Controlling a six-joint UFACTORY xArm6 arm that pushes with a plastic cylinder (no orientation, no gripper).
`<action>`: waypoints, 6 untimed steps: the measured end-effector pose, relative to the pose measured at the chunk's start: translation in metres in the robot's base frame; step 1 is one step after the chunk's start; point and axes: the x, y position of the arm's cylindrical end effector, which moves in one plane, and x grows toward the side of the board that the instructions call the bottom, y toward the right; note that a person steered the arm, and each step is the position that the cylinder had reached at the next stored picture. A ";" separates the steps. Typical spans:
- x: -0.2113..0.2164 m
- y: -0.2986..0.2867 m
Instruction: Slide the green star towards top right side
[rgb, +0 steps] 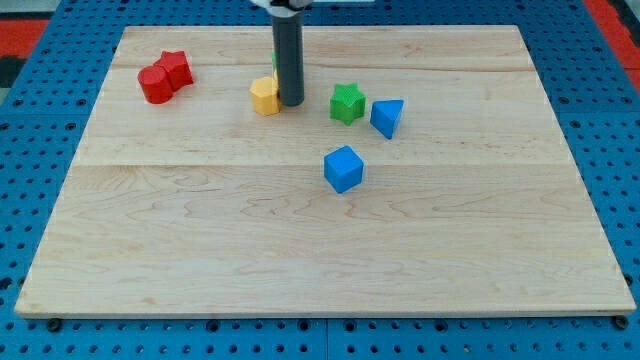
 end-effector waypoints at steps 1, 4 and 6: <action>0.023 -0.005; -0.008 0.093; -0.064 0.099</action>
